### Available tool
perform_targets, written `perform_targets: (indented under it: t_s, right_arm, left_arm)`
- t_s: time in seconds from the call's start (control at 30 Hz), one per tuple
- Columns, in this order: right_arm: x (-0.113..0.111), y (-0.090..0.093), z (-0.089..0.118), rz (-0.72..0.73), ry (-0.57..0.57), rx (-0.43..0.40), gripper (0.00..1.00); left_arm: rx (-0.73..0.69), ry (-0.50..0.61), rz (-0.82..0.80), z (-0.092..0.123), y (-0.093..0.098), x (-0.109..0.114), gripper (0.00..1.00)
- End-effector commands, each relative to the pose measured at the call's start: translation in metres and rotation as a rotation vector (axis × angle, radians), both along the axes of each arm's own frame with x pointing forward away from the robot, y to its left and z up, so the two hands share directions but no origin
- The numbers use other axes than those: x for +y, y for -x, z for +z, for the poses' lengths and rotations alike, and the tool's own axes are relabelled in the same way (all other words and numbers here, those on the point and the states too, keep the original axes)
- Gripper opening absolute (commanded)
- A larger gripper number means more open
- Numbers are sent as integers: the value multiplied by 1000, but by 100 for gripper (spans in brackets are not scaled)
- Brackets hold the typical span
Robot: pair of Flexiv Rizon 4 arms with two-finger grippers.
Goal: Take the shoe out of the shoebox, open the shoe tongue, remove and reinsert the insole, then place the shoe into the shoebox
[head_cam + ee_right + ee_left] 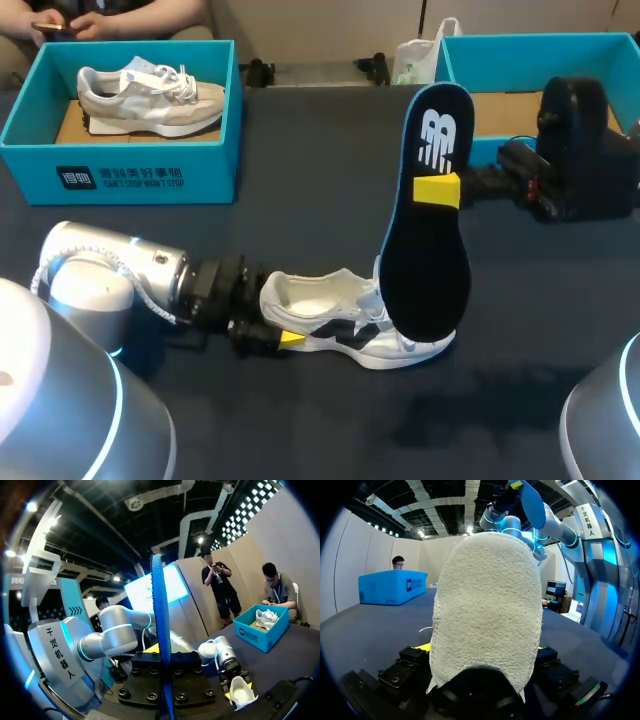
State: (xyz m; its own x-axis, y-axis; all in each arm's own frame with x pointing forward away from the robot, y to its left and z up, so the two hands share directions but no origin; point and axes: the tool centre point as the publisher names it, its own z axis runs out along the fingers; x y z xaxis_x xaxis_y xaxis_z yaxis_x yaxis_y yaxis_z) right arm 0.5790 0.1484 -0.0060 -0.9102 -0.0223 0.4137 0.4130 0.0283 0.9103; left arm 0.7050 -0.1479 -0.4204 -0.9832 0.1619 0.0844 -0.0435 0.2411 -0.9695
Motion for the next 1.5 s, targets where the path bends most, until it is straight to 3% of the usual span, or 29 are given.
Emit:
perform_targets:
  t_s: [0.03,0.6,0.87,1.37,1.5]
  right_arm:
    - [2,0,-1,0,2,2,0]
    - [2,0,-1,0,2,2,0]
    - [2,0,-1,0,2,2,0]
    - [2,0,-1,0,2,2,0]
    - [2,0,-1,0,2,2,0]
  left_arm:
    - [-6,-21,-6,4,-2,7,100]
    - [-41,-176,13,11,-9,31,100]
    - [-66,-401,56,14,-16,50,100]
    - [-69,-406,36,14,-18,53,100]
    - [-105,-538,10,20,-23,60,100]
